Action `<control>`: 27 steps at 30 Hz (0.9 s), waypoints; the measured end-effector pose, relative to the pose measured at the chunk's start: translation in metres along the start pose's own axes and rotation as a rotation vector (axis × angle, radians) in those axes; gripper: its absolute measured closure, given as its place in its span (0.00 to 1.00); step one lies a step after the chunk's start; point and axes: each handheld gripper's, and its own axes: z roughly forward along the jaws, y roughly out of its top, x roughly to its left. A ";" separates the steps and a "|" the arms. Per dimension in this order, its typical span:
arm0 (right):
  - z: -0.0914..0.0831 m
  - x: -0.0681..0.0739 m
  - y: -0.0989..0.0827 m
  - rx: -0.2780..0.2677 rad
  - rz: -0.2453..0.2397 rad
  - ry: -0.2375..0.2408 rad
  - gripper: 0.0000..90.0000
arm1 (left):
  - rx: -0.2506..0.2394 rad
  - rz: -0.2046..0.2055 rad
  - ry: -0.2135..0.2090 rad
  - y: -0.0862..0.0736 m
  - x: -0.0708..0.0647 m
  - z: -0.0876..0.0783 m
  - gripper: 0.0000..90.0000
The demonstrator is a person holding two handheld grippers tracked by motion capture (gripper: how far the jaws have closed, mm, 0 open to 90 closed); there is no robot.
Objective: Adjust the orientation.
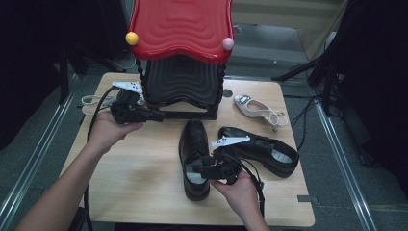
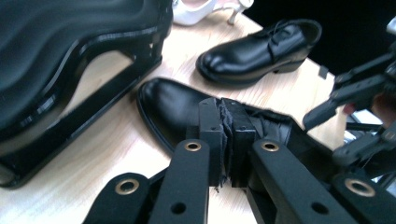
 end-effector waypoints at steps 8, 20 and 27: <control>0.006 0.008 0.006 0.037 -0.004 0.016 0.56 | -0.020 0.006 0.011 0.027 0.006 -0.013 0.99; 0.024 0.009 0.010 0.088 -0.008 0.021 0.57 | -0.030 0.061 0.057 0.084 0.006 -0.035 0.99; 0.032 0.009 0.012 0.109 -0.007 0.019 0.58 | -0.057 0.066 0.079 0.127 0.014 -0.048 0.99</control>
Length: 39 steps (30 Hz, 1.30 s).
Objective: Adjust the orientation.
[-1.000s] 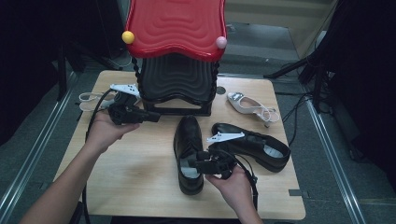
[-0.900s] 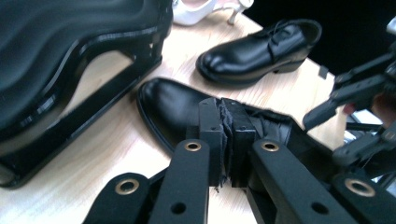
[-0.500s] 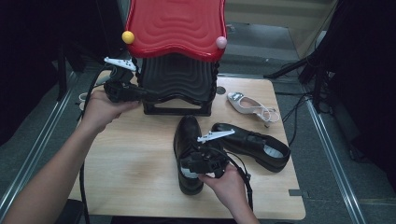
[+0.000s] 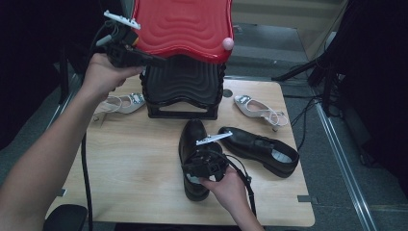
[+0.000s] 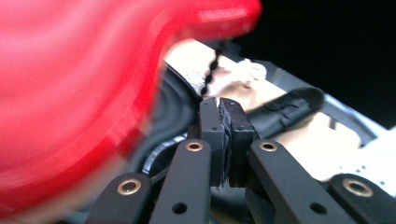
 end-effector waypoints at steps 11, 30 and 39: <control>0.013 0.003 0.002 0.056 0.027 -0.015 0.59 | 0.013 -0.018 0.063 0.038 0.020 0.002 0.99; 0.044 0.003 0.008 0.141 0.082 -0.062 0.78 | 0.012 -0.028 0.141 0.041 0.027 0.018 0.99; 0.024 -0.008 0.005 0.119 0.058 -0.060 0.94 | 0.017 -0.033 0.138 0.054 0.022 0.031 0.98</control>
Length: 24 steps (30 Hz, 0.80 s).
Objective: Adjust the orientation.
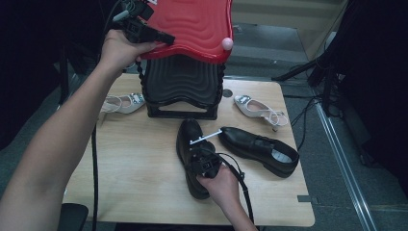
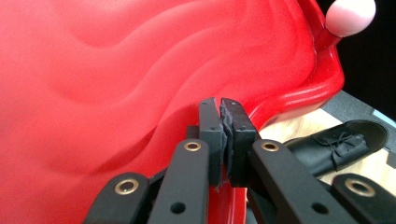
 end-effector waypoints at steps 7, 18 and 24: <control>-0.013 -0.010 -0.001 -0.011 -0.003 0.012 0.96 | 0.003 0.020 -0.032 0.008 -0.002 0.010 0.98; -0.041 -0.022 0.013 -0.061 0.018 0.082 0.96 | 0.009 0.013 -0.060 0.009 0.000 0.011 1.00; -0.052 -0.015 0.023 -0.084 0.002 0.113 0.97 | 0.016 0.007 -0.056 0.009 0.000 0.010 1.00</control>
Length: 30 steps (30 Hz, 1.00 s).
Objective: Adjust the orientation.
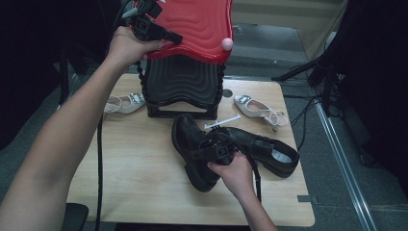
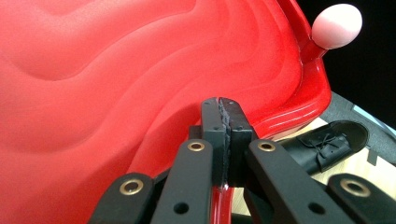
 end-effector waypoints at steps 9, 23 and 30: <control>-0.027 0.022 0.024 -0.052 -0.068 0.023 0.96 | 0.004 -0.001 0.011 -0.001 0.000 -0.002 1.00; -0.021 0.033 0.092 -0.137 -0.167 -0.113 0.96 | 0.016 -0.008 0.036 -0.006 0.001 -0.010 1.00; 0.011 0.017 0.121 -0.207 -0.208 -0.184 0.96 | 0.022 0.002 0.055 -0.008 0.001 -0.013 1.00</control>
